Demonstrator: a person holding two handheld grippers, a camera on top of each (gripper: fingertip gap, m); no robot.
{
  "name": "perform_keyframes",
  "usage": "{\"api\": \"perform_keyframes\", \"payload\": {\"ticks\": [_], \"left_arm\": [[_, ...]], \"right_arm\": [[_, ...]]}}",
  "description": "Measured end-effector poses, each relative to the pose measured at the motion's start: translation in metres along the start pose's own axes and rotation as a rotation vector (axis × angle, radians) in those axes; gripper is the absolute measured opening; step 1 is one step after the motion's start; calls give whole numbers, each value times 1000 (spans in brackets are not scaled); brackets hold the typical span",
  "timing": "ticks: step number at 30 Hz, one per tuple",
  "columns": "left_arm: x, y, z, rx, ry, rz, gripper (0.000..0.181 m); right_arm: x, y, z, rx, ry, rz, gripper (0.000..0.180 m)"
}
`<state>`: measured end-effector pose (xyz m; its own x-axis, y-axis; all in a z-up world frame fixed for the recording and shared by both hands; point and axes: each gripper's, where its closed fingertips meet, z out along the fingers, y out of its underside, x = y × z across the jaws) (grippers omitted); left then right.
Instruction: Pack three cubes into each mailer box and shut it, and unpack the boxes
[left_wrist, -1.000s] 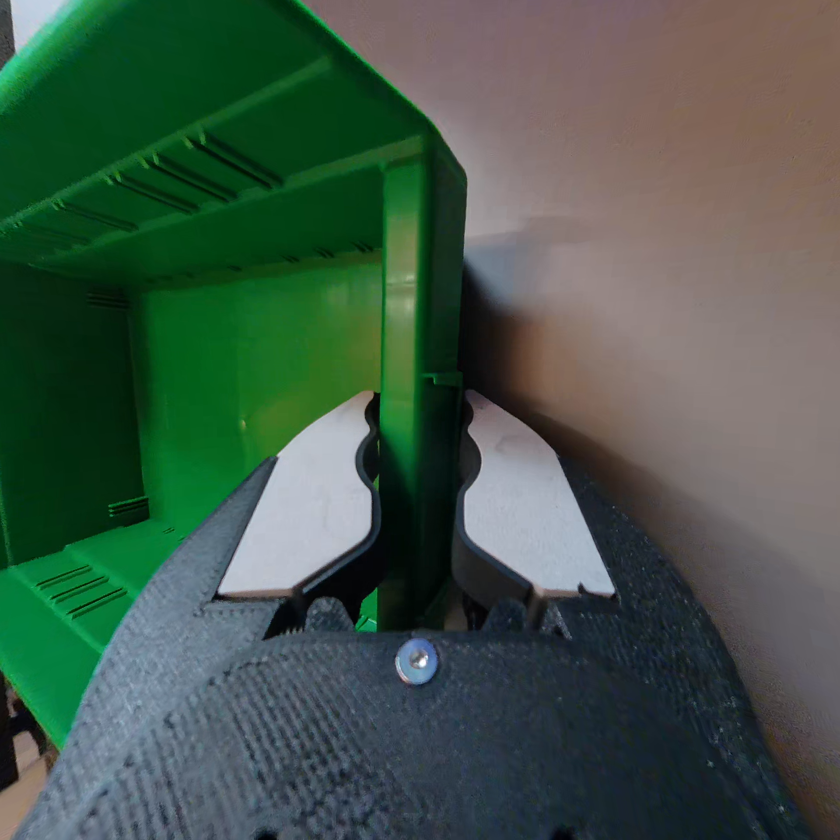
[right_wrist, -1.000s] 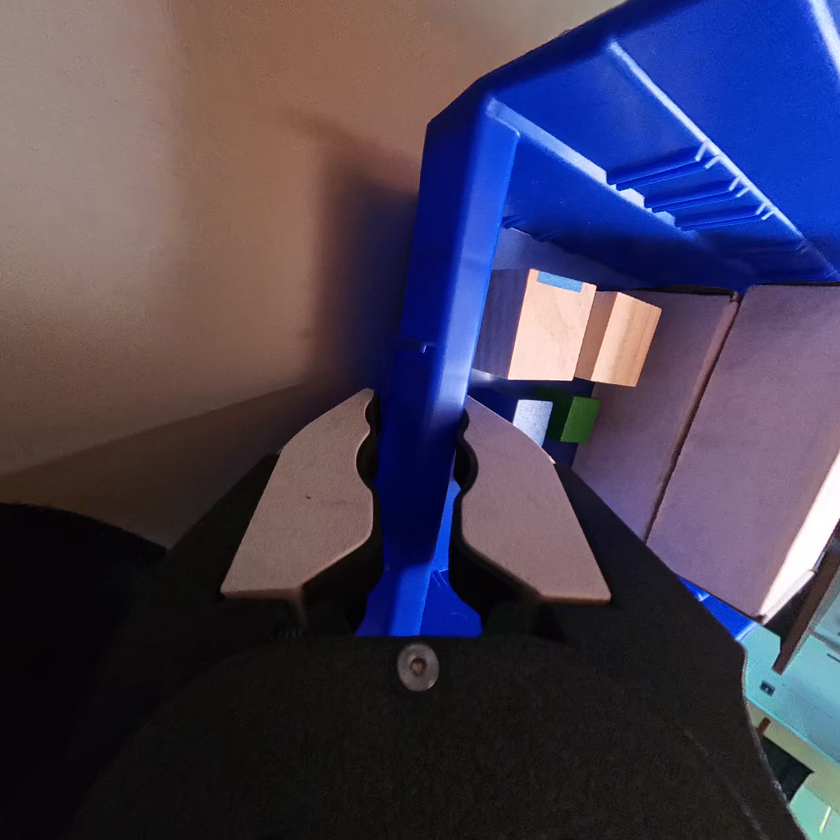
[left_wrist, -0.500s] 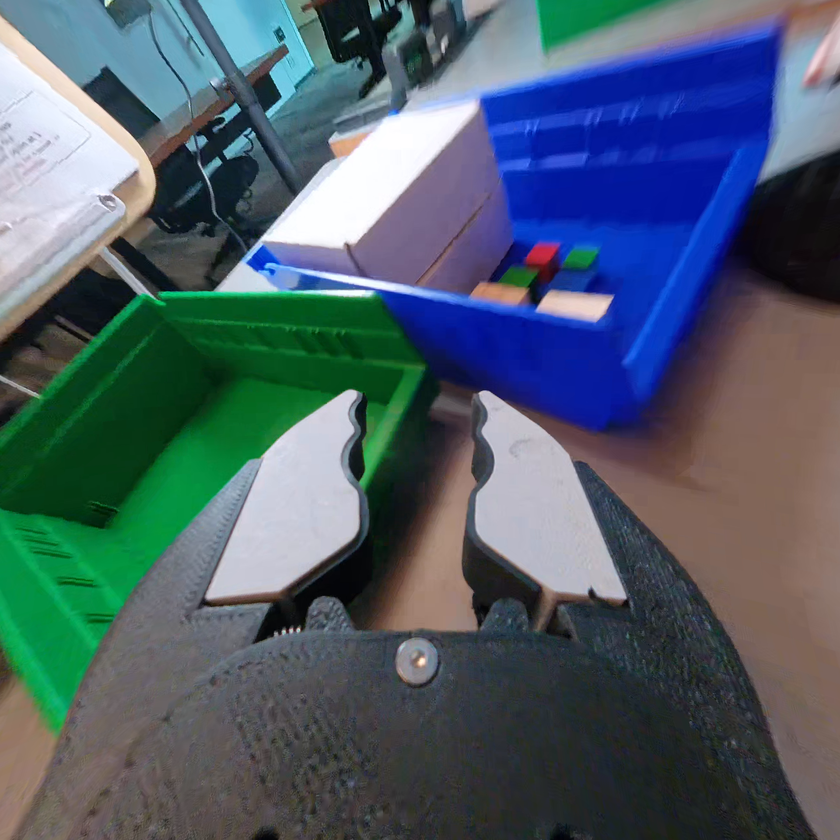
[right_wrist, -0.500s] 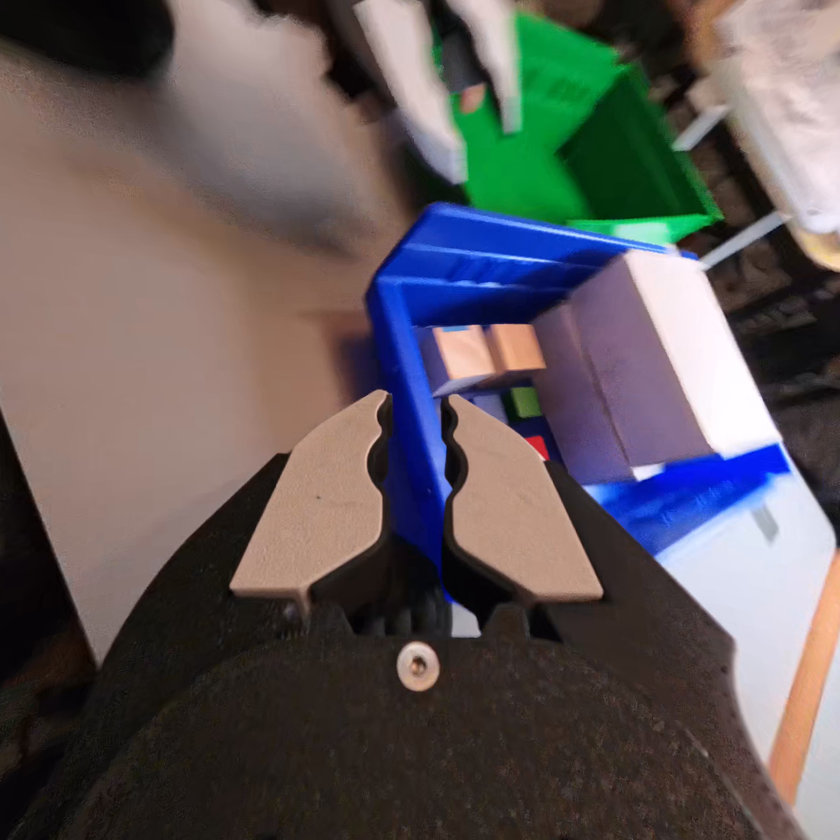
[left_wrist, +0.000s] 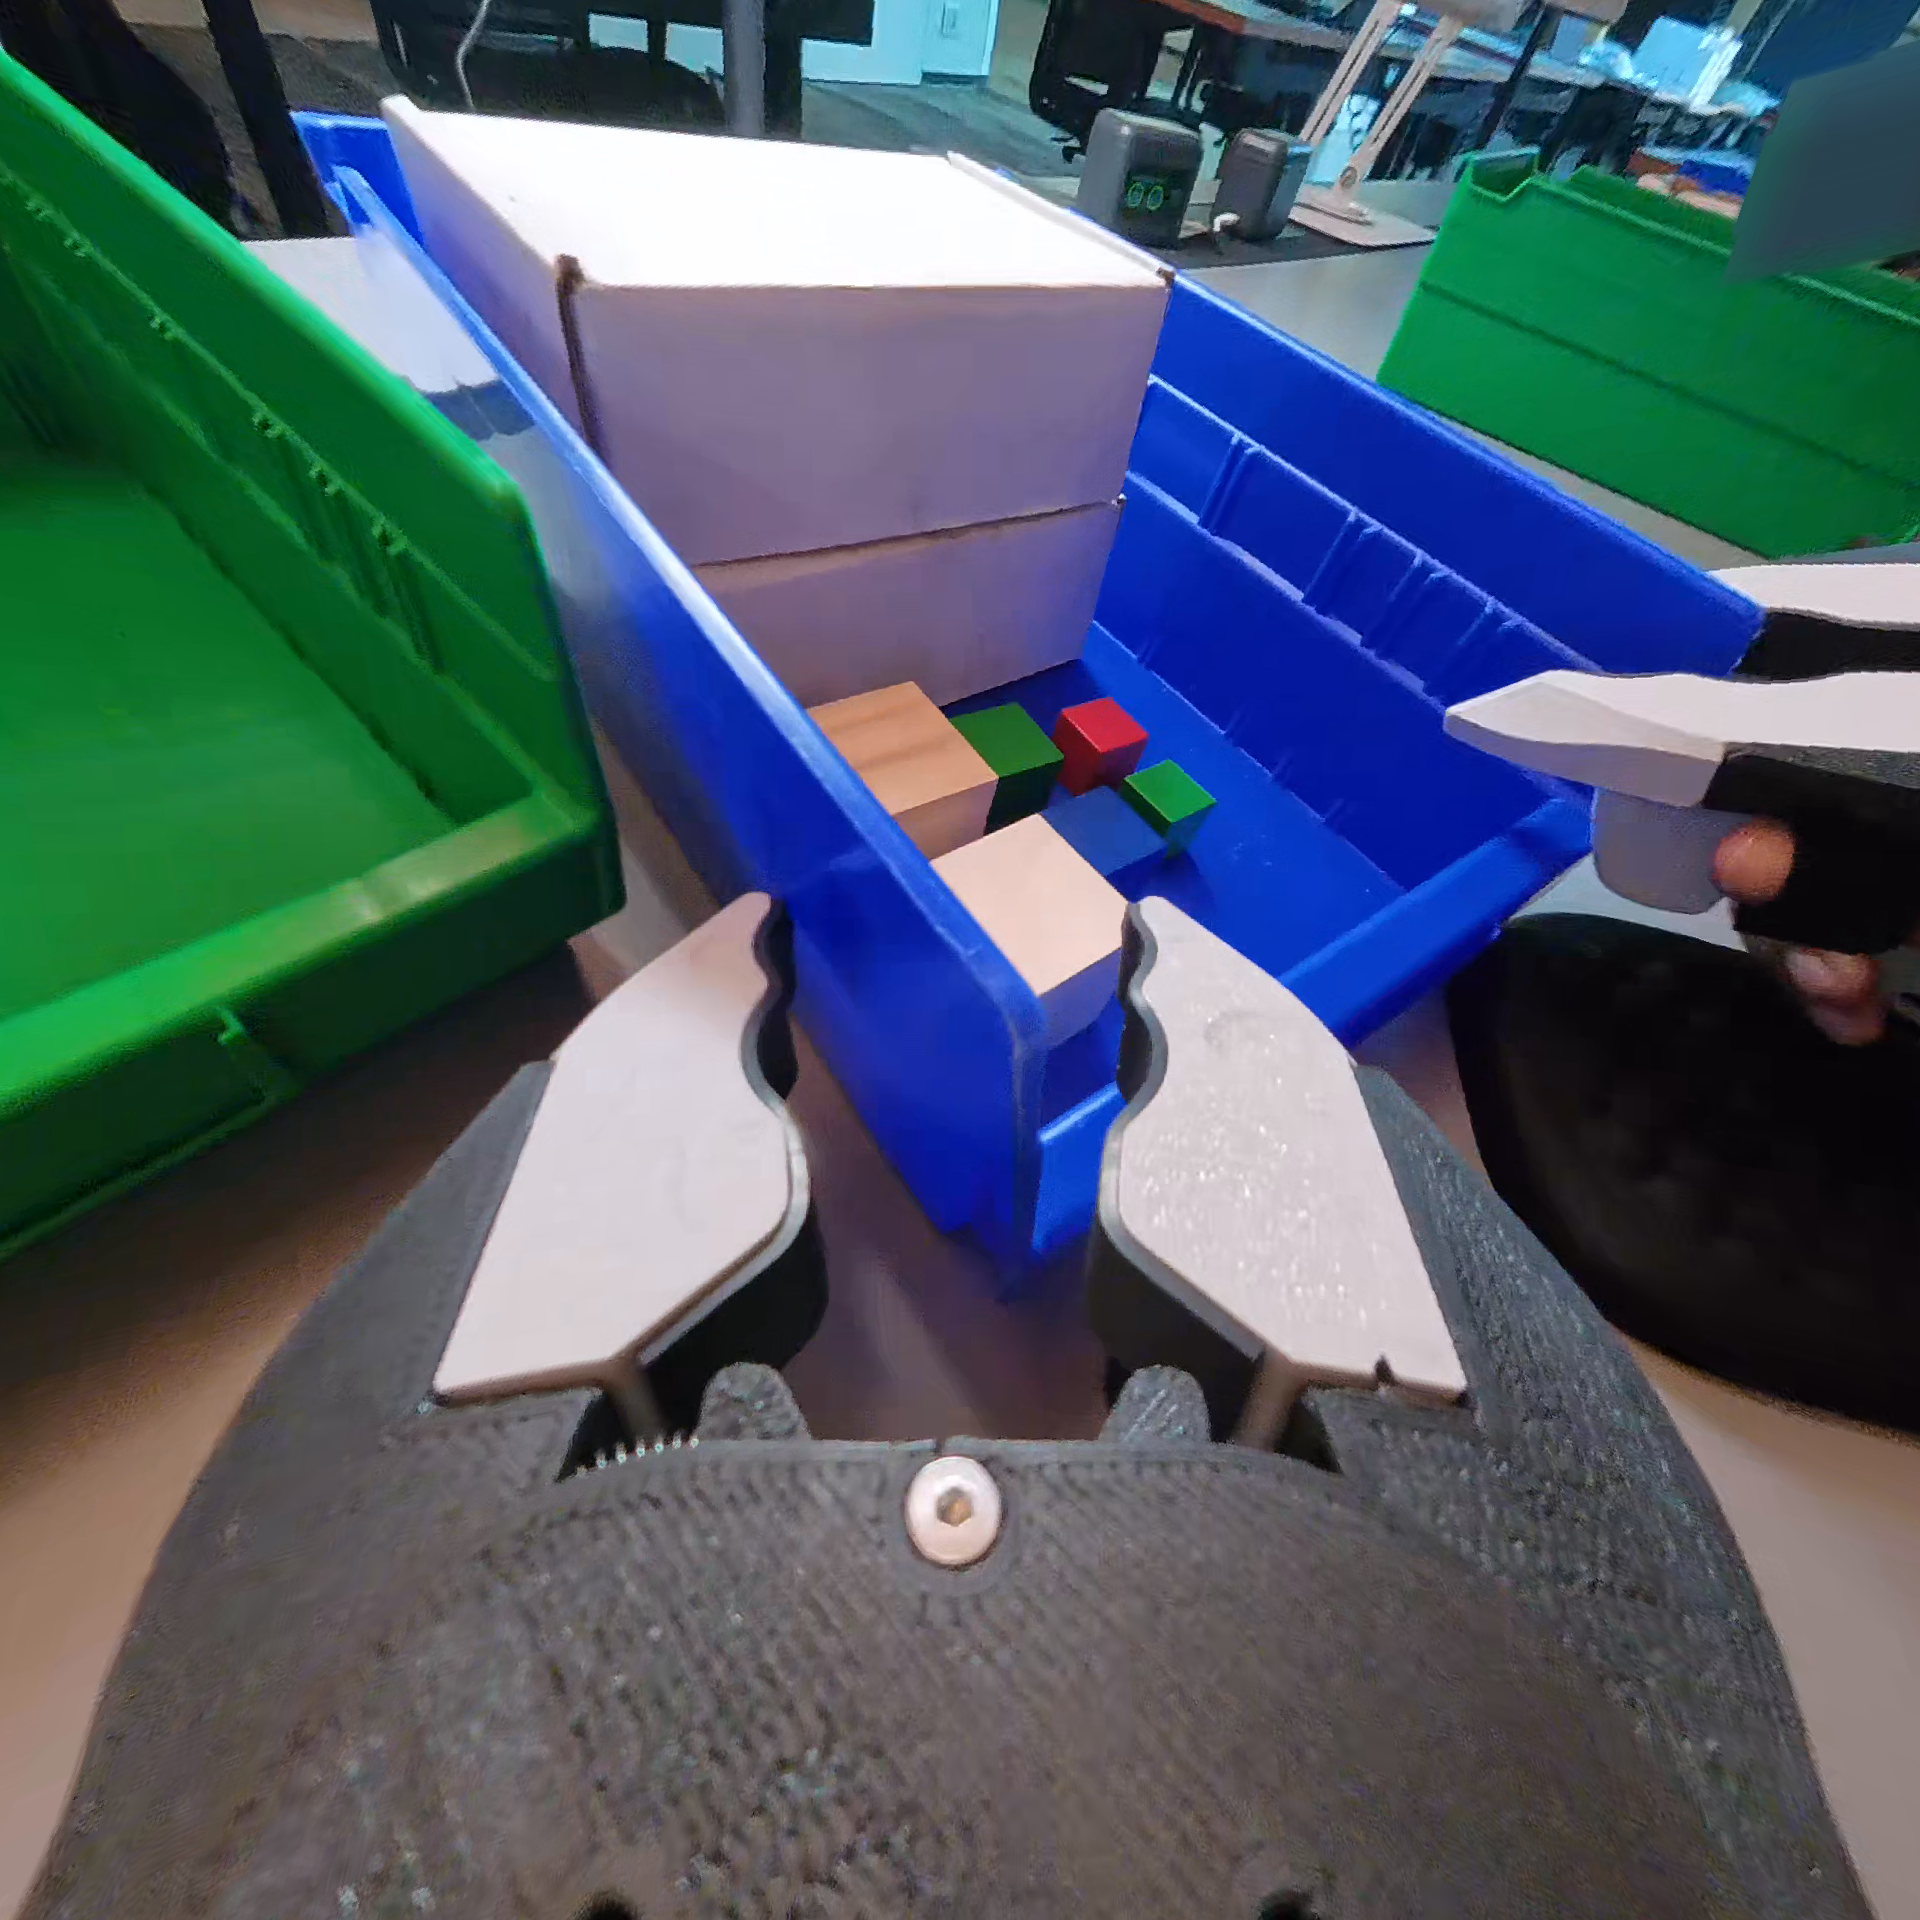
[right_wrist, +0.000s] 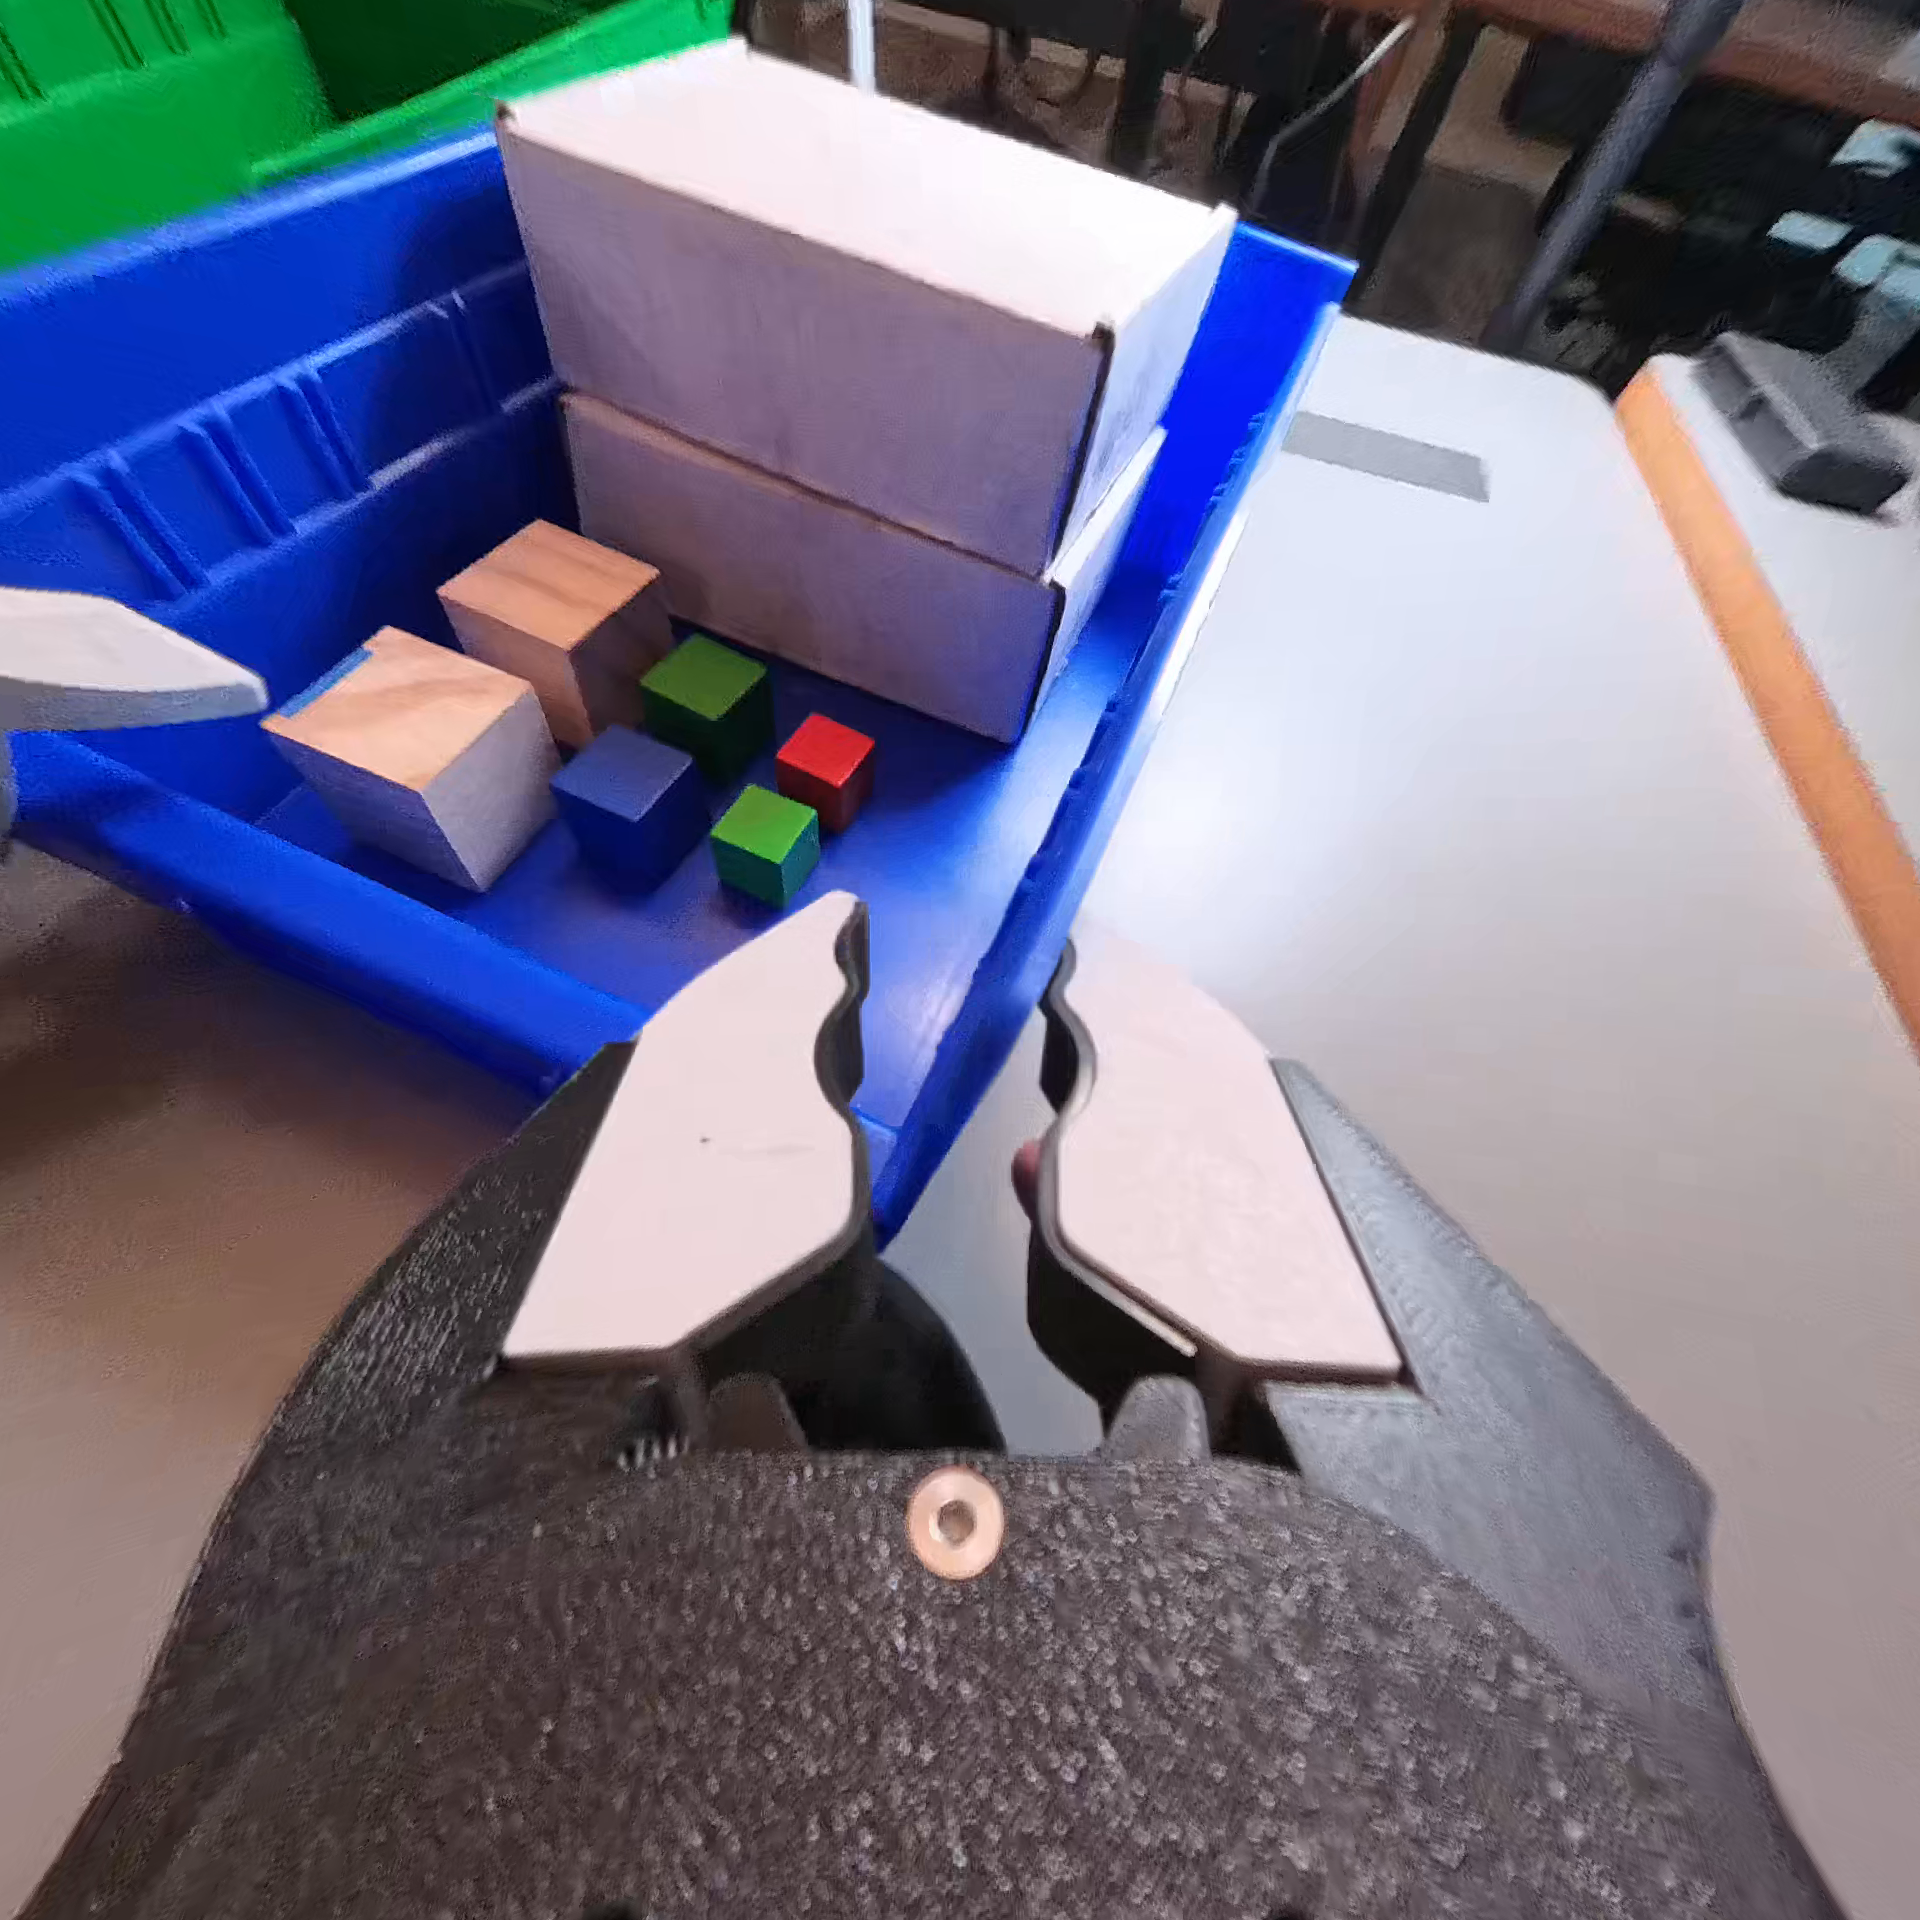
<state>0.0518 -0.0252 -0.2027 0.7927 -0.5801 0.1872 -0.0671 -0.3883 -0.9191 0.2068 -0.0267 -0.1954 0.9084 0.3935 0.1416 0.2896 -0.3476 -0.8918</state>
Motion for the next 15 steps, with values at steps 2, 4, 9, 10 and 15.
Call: {"api": "perform_keyframes", "payload": {"ticks": [2, 4, 9, 10, 15], "left_arm": [[-2, -5, 2, 6, -32, 15, 47], [-4, -14, -3, 43, -73, 62, 24], [6, -33, -13, 86, -111, 130, 21], [9, -41, -19, 106, -114, 138, 20], [17, -91, -71, 181, -149, 163, 21]], "right_arm": [[7, -1, -1, 4, 41, -1, 21], [13, -1, -5, 18, 62, 24, 18], [16, -17, -28, 107, 111, 27, 16], [15, -24, -36, 130, 119, 21, 16], [0, -79, -70, 202, 59, -14, 18]]}}
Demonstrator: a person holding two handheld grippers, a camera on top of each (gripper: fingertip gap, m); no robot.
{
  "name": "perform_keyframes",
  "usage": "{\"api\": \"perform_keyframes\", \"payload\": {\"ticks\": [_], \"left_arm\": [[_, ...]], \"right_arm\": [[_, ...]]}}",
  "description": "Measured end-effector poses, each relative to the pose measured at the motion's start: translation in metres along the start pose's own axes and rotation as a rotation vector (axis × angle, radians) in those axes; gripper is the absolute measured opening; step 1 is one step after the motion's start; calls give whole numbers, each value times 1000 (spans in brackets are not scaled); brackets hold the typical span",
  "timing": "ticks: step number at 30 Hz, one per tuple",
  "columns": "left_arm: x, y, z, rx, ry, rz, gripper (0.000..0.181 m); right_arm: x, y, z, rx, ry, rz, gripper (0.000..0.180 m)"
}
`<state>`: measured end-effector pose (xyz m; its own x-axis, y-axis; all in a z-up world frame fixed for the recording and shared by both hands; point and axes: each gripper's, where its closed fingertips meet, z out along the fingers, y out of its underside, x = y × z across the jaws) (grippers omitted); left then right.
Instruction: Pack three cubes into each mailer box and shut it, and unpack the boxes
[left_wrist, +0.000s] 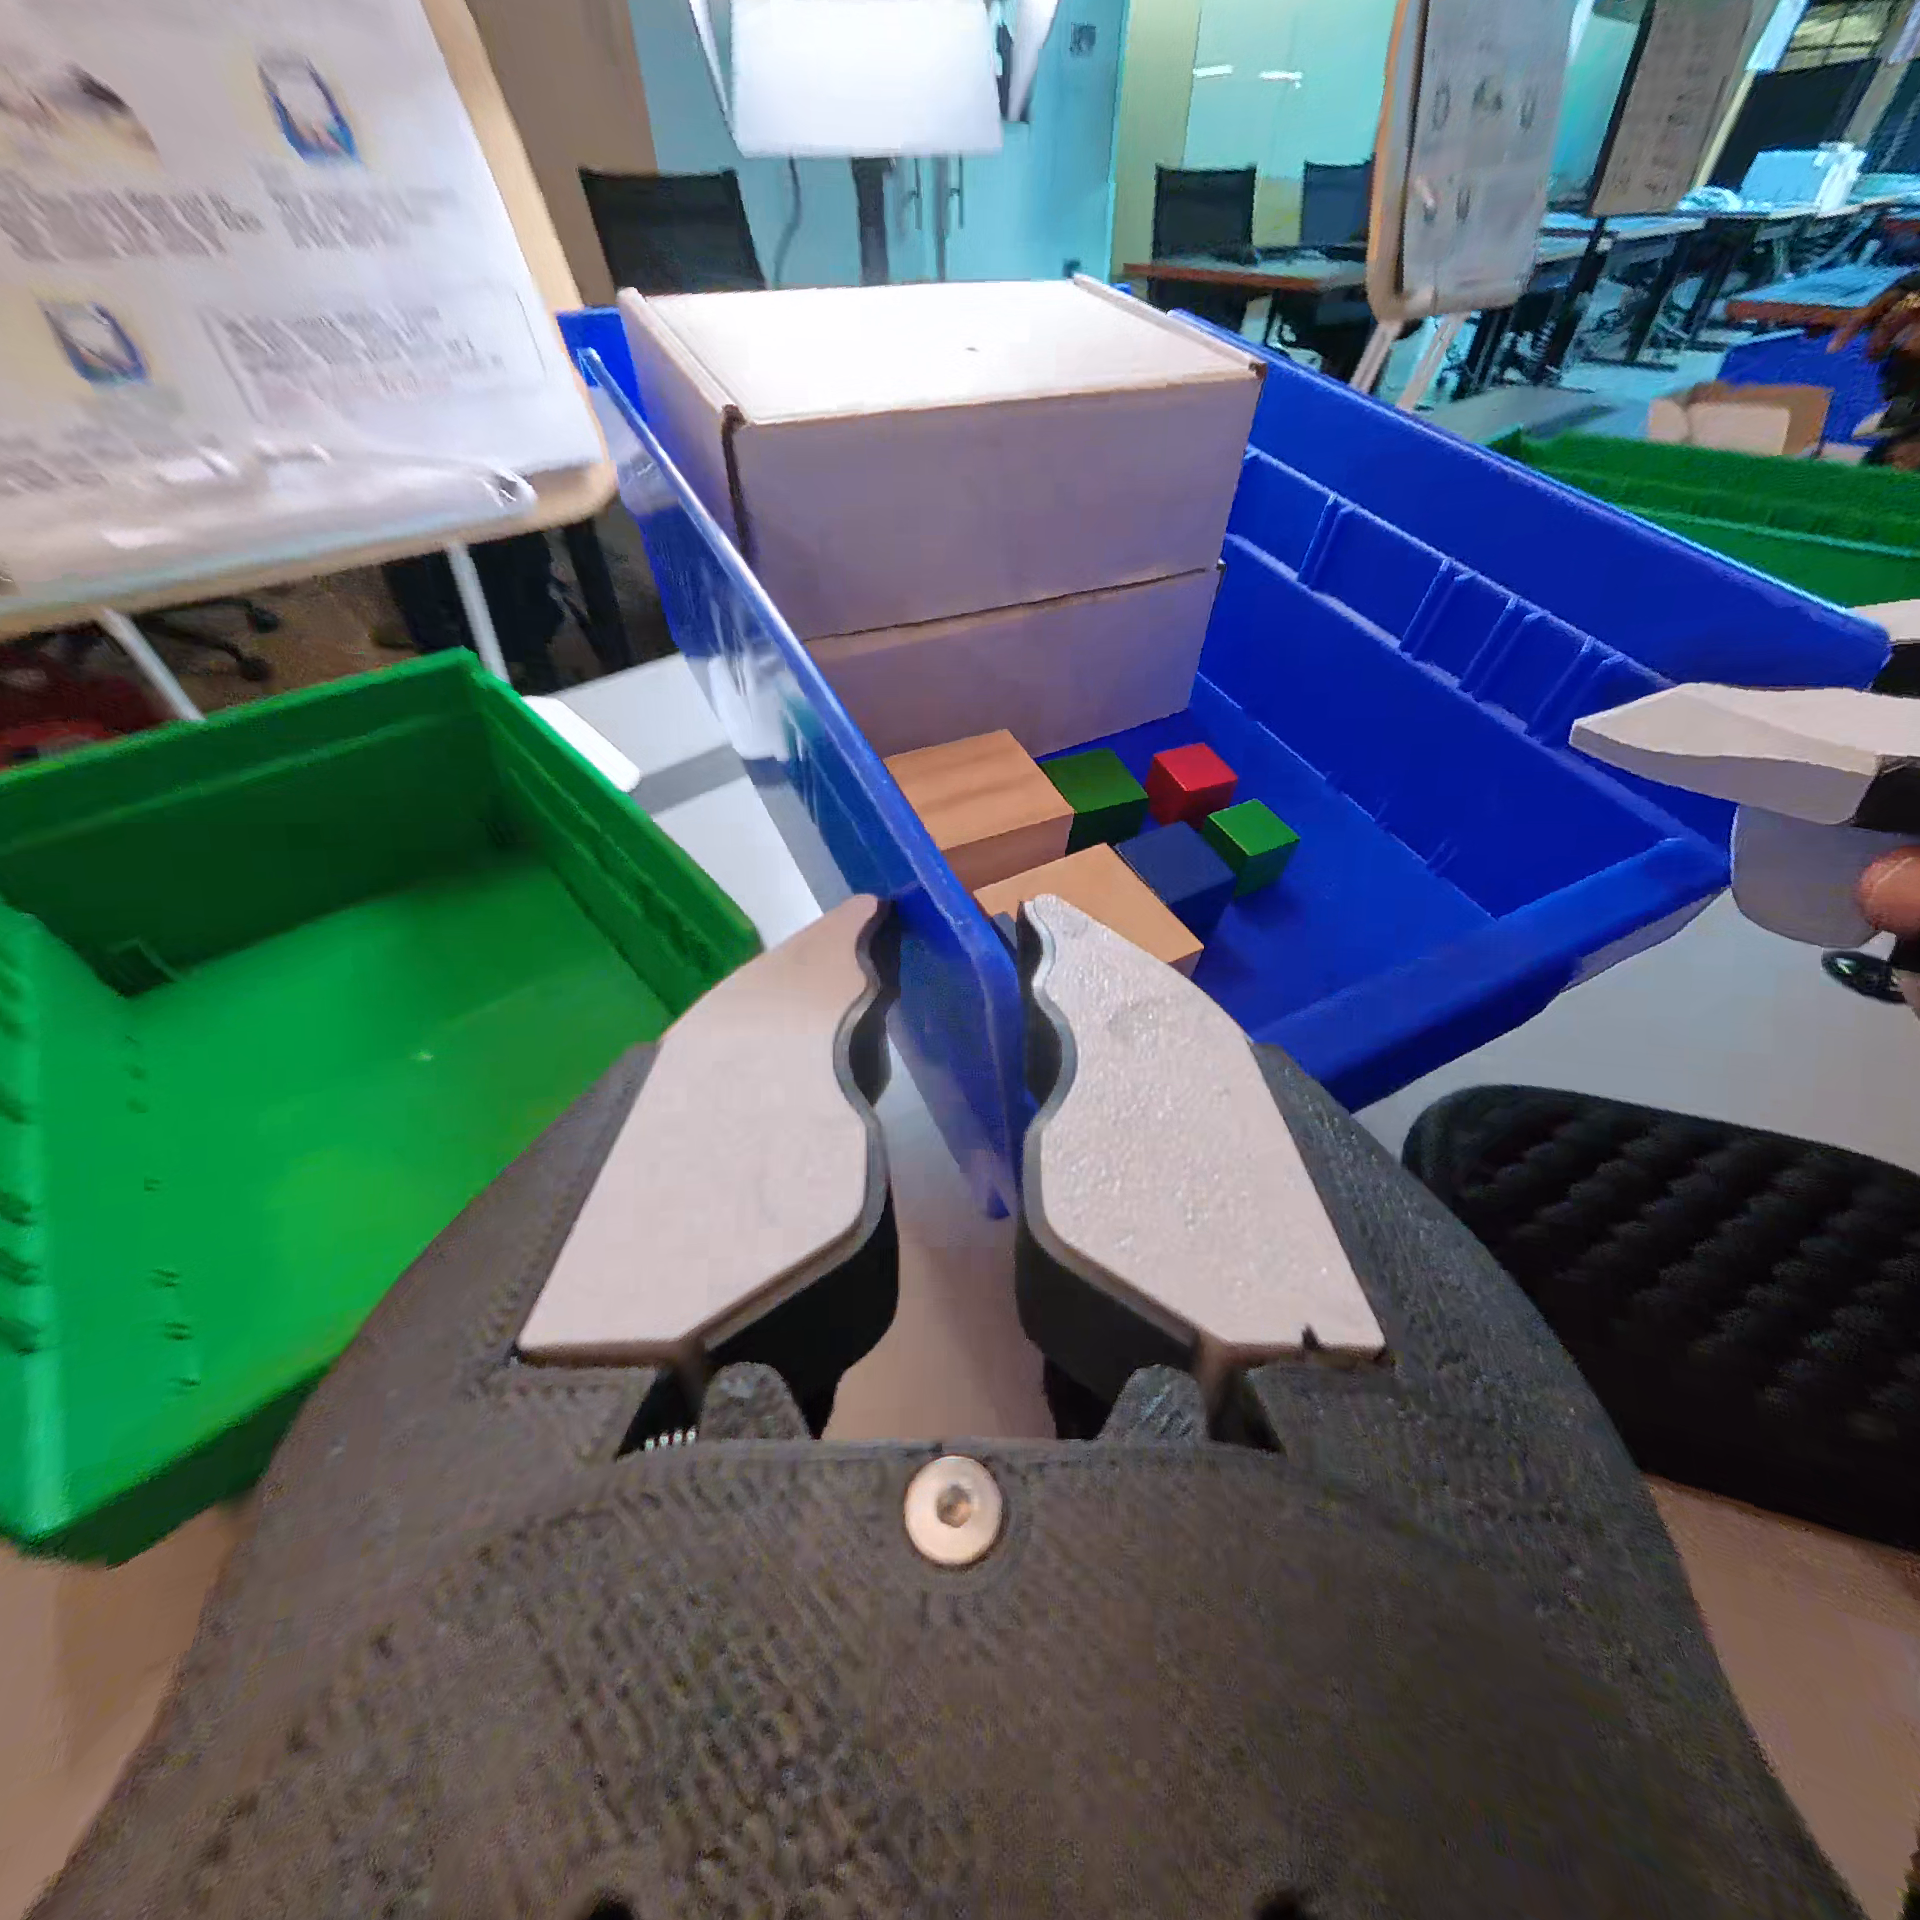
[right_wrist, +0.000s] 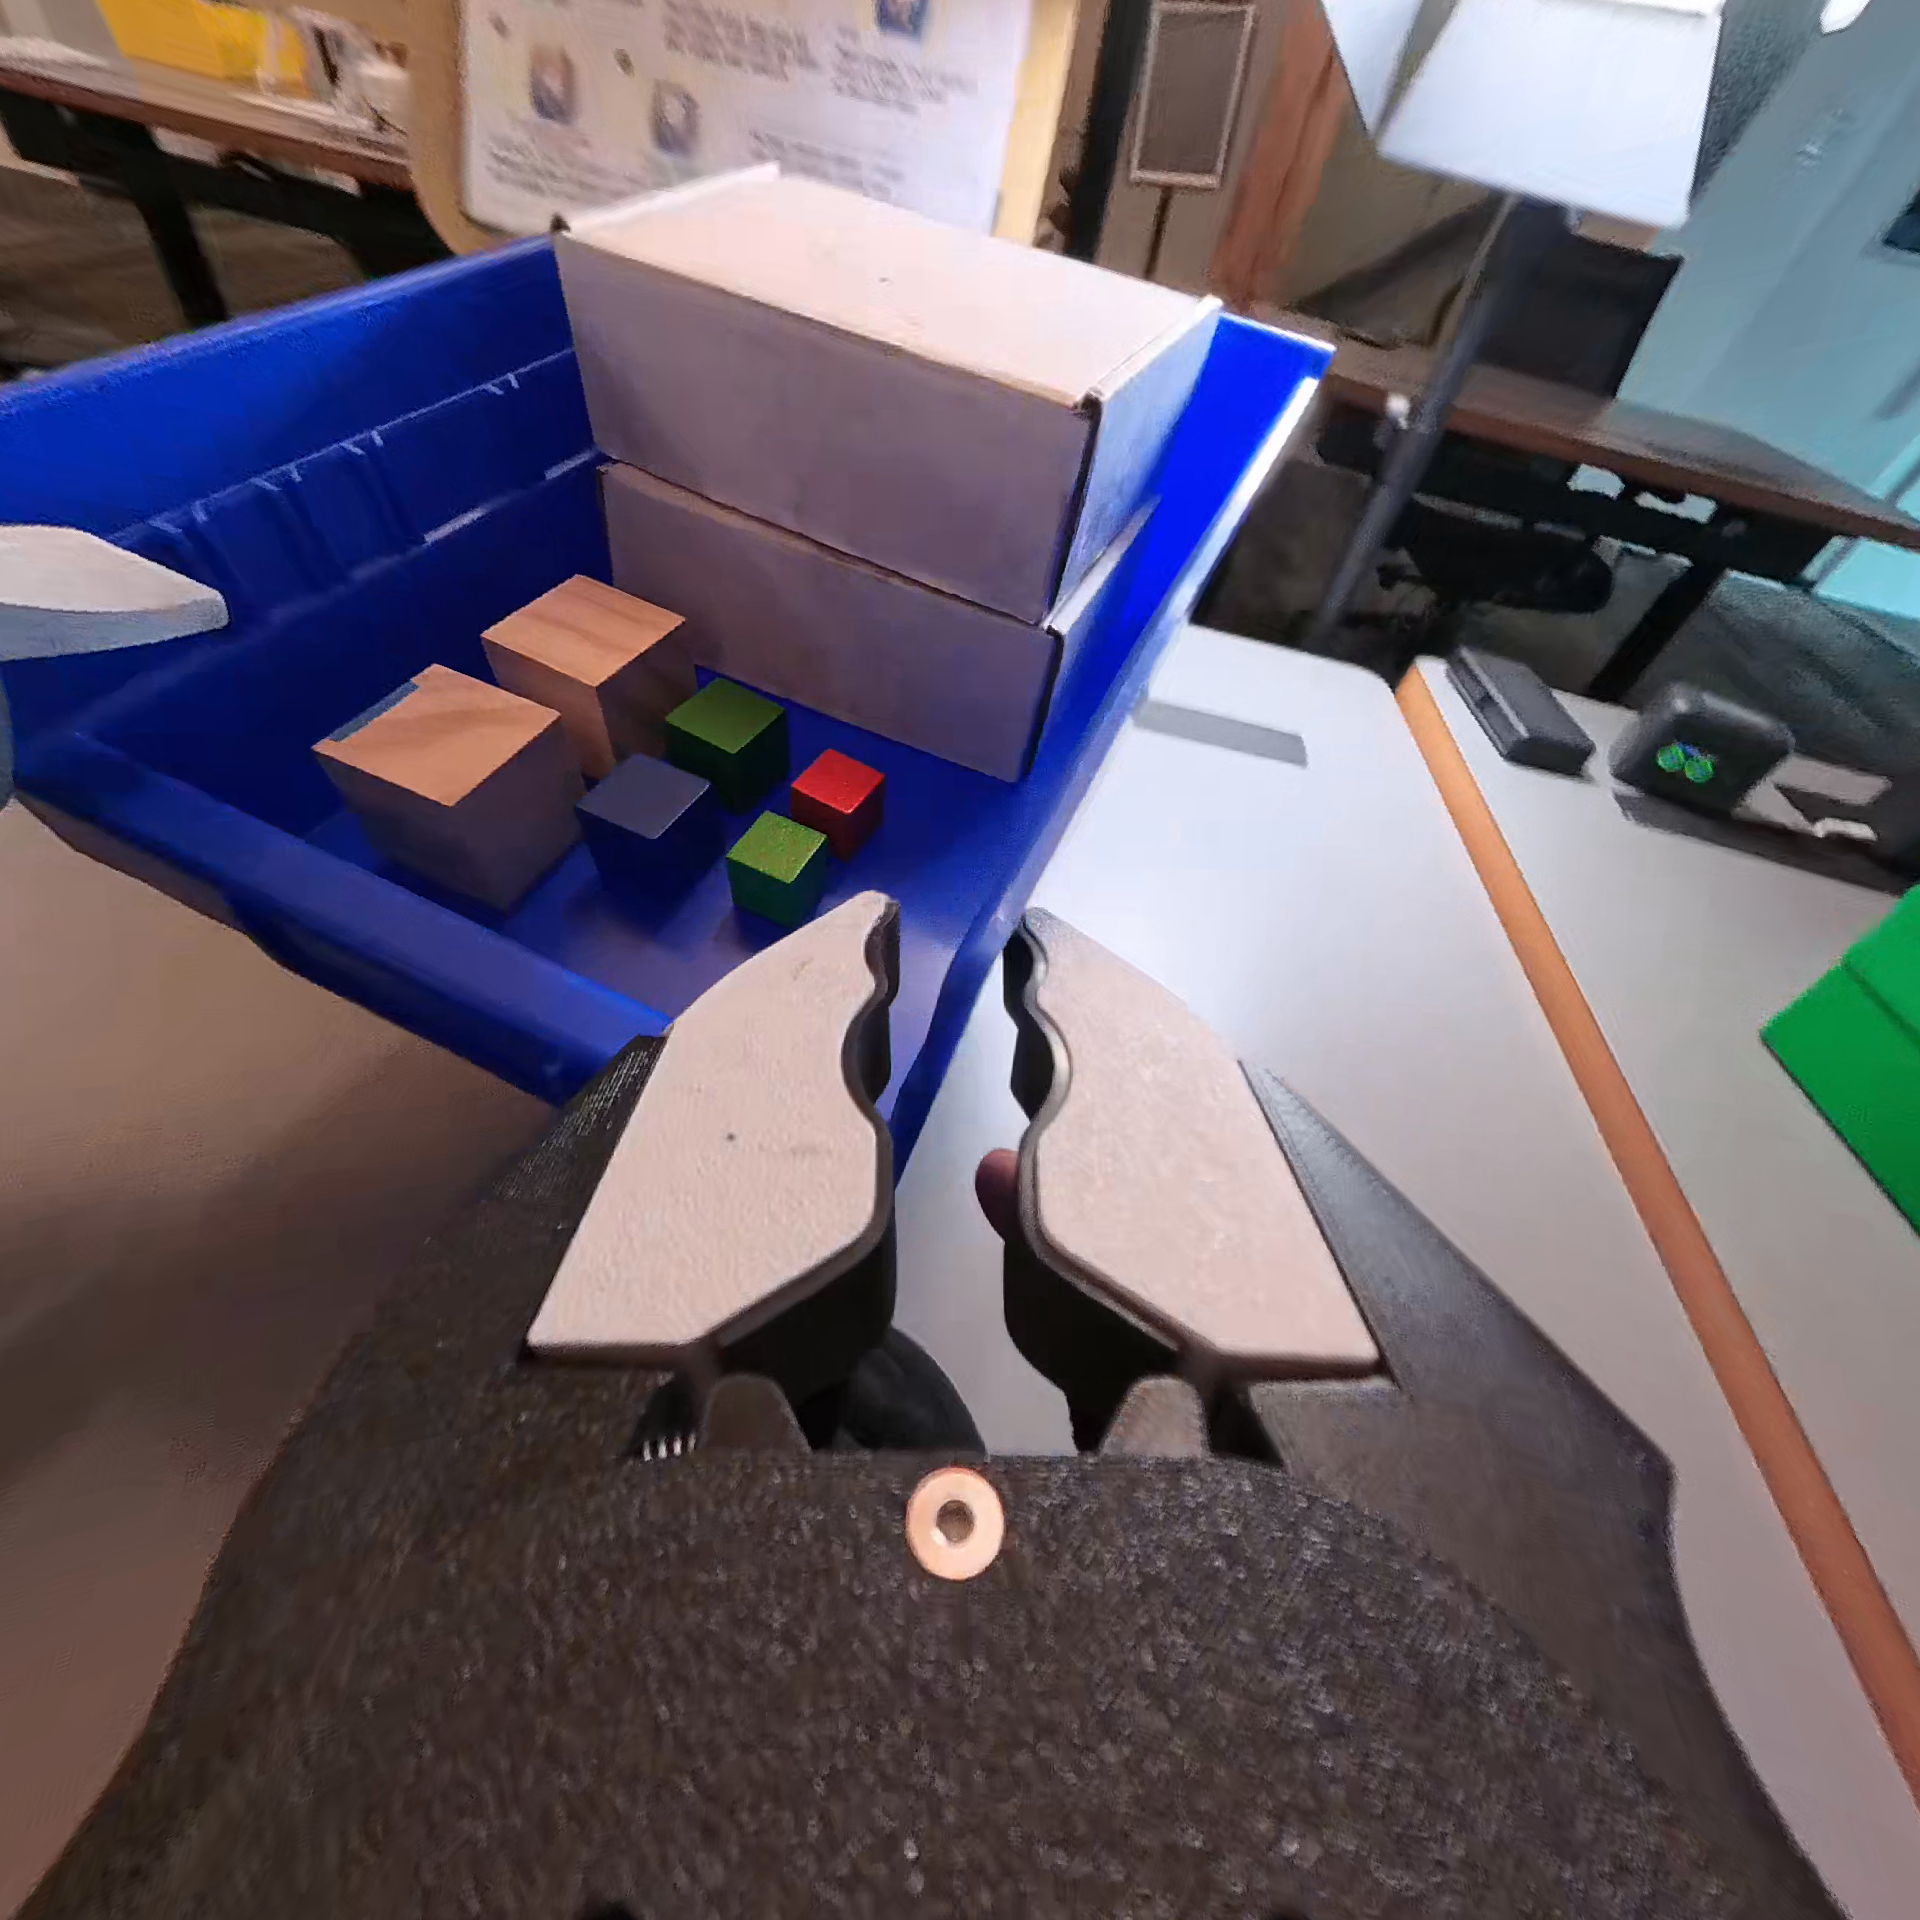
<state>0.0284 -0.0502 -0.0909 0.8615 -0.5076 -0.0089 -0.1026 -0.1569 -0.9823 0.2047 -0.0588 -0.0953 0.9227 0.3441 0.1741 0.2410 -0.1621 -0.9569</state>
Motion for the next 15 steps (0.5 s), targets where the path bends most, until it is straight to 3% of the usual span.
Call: {"api": "perform_keyframes", "payload": {"ticks": [7, 15], "left_arm": [[-66, -54, -89, 72, -216, 46, 17], [-156, -41, -195, 88, -480, 3, 14]], "right_arm": [[-78, -72, 13, 92, -201, -19, 18], [-207, -114, 47, 152, -426, -49, 18]]}}
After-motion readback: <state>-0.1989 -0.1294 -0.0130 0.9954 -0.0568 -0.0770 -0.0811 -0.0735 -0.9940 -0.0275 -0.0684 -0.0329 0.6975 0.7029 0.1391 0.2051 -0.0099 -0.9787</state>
